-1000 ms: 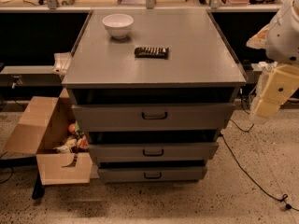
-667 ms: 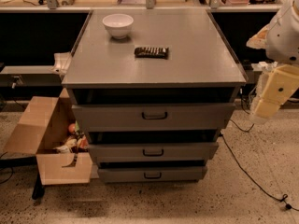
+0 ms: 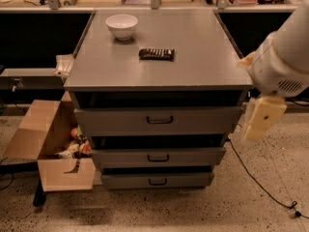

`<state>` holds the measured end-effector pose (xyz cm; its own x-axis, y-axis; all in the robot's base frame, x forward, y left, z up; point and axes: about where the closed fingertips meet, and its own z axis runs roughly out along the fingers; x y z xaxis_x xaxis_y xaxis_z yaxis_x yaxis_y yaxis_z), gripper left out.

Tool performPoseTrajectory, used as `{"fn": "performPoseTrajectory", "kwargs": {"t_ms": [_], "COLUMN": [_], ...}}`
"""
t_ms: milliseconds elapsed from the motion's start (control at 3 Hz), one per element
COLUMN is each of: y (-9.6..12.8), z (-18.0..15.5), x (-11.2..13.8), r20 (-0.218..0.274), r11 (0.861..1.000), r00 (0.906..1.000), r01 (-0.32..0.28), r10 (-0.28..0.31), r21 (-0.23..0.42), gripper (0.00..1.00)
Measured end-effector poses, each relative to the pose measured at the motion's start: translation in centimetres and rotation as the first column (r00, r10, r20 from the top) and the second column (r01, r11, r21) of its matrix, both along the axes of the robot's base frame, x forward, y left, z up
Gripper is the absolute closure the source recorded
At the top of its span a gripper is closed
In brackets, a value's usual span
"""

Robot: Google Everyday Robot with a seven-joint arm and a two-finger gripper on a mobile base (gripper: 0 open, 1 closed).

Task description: Open middle drawer

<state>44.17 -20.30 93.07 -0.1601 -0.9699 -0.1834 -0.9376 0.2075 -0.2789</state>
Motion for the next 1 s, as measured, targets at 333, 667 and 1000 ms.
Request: {"fn": "performPoseTrajectory", "kwargs": {"t_ms": [333, 667, 1000], "y": [1.5, 2.9, 2.8], "z": [-6.3, -14.9, -15.1], "x": [0.1, 0.2, 0.3], "r20": [-0.001, -0.069, -0.065], "r11": [0.998, 0.992, 0.993], "r00": [0.9982, 0.9917, 0.9923], "r01": [-0.059, -0.103, -0.101], "r10": [0.059, 0.108, 0.105], "r21": [-0.005, 0.075, 0.069], "gripper": [0.0, 0.0, 0.0]}}
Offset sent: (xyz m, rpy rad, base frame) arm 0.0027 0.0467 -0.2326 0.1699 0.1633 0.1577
